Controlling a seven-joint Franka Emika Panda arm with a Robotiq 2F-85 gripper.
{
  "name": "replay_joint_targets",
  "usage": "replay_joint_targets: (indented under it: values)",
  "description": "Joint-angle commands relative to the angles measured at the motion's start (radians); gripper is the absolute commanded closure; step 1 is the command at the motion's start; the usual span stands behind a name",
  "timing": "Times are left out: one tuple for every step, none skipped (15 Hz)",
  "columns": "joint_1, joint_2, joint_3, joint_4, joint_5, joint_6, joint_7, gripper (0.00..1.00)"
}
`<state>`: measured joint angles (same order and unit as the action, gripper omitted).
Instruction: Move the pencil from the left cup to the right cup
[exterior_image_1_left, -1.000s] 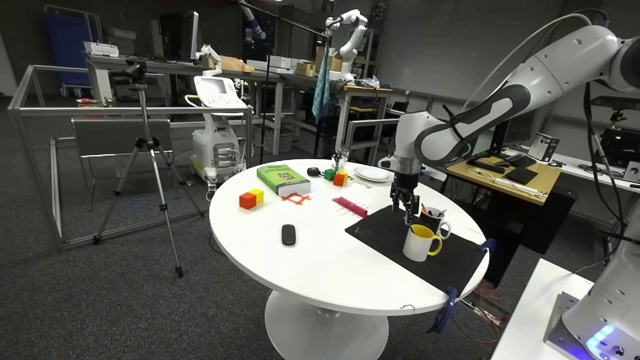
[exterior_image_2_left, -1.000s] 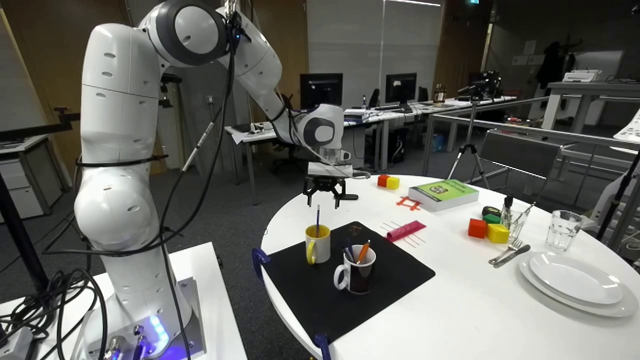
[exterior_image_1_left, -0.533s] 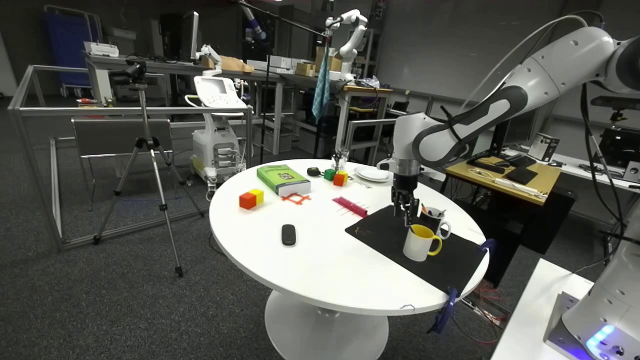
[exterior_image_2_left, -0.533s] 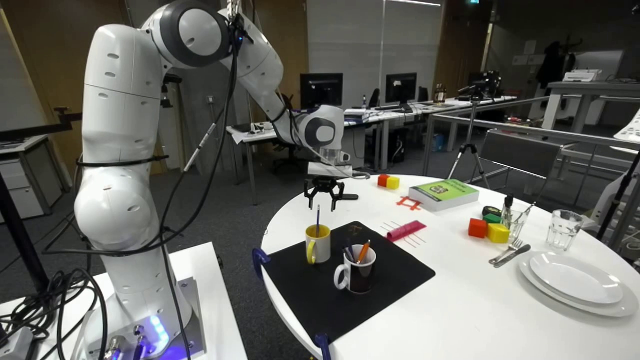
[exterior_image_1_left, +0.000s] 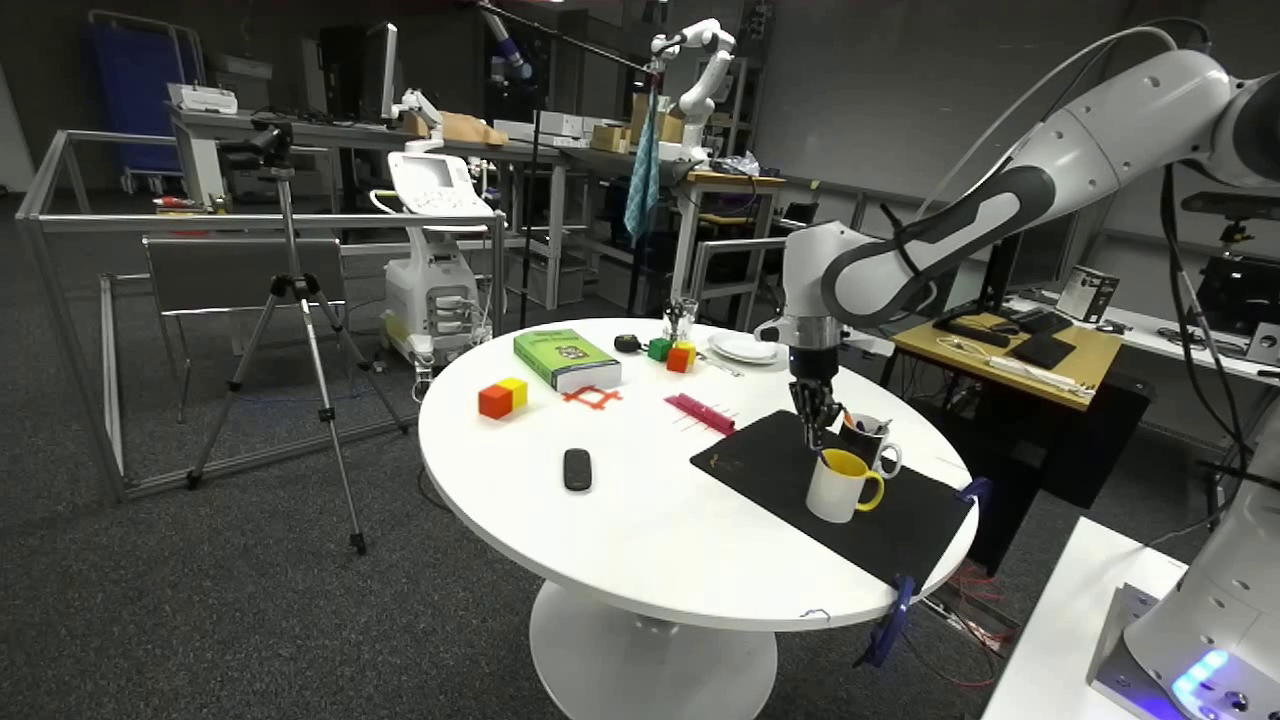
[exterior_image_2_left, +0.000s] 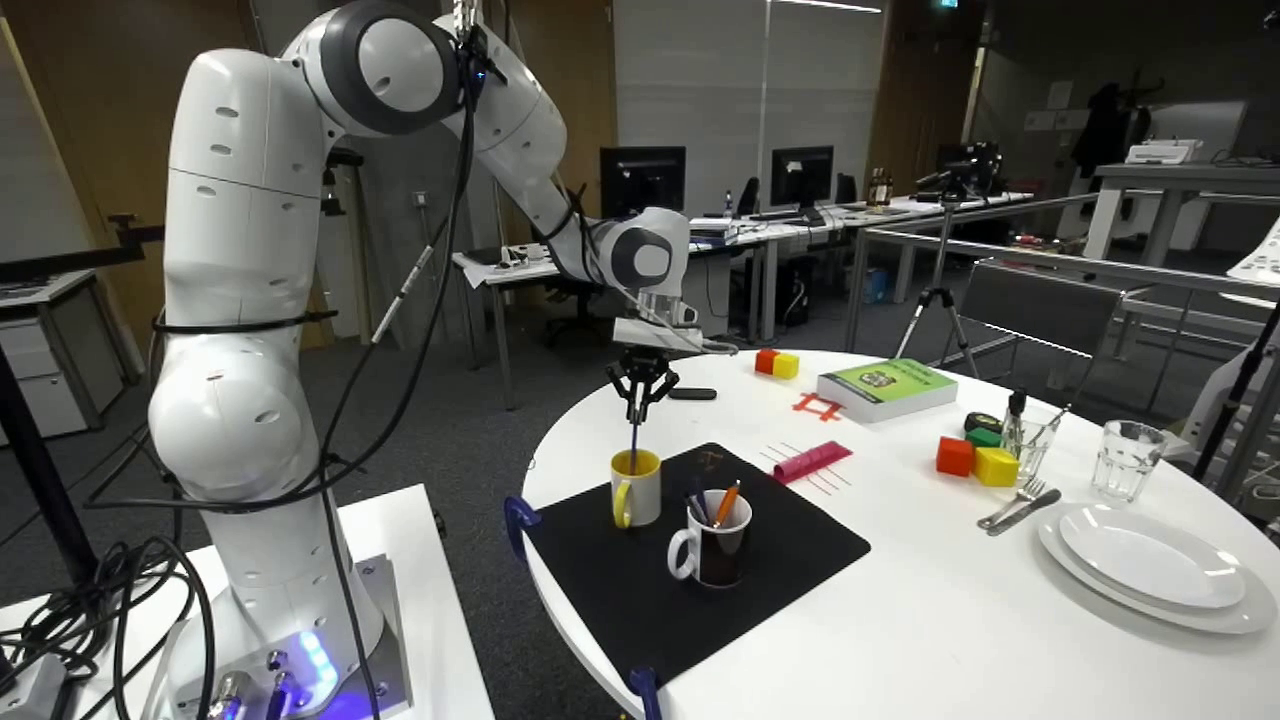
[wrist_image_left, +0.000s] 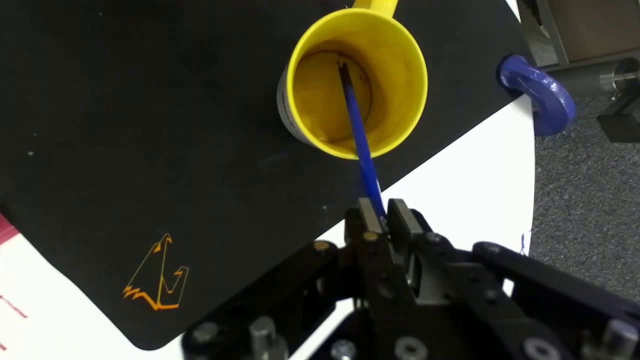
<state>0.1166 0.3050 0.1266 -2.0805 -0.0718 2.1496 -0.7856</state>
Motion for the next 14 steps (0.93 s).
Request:
replay_joint_targets:
  values:
    - [-0.004,-0.025,0.016,0.031,-0.024,-0.068,0.032,1.0]
    - [-0.001,-0.035,0.017,0.036,-0.027,-0.083,0.037,0.98]
    - [-0.001,-0.045,0.02,0.038,-0.026,-0.094,0.035,0.98]
    - [0.0,-0.054,0.023,0.042,-0.024,-0.102,0.032,0.98]
    - [0.001,-0.068,0.027,0.044,-0.023,-0.109,0.027,0.98]
    - [0.003,-0.082,0.03,0.045,-0.024,-0.118,0.027,0.98]
    - [0.004,-0.097,0.034,0.047,-0.023,-0.127,0.025,0.98]
    - [0.006,-0.115,0.036,0.046,-0.027,-0.134,0.026,0.98]
    - [0.006,-0.136,0.038,0.044,-0.023,-0.145,0.025,0.98]
    - [0.006,-0.157,0.04,0.041,-0.022,-0.151,0.023,0.98]
    - [0.005,-0.178,0.042,0.036,-0.019,-0.154,0.019,0.98]
    - [0.005,-0.197,0.042,0.034,-0.015,-0.156,0.016,0.98]
    - [0.004,-0.218,0.041,0.029,-0.01,-0.153,0.014,0.98]
    - [0.003,-0.238,0.039,0.026,-0.007,-0.15,0.014,0.98]
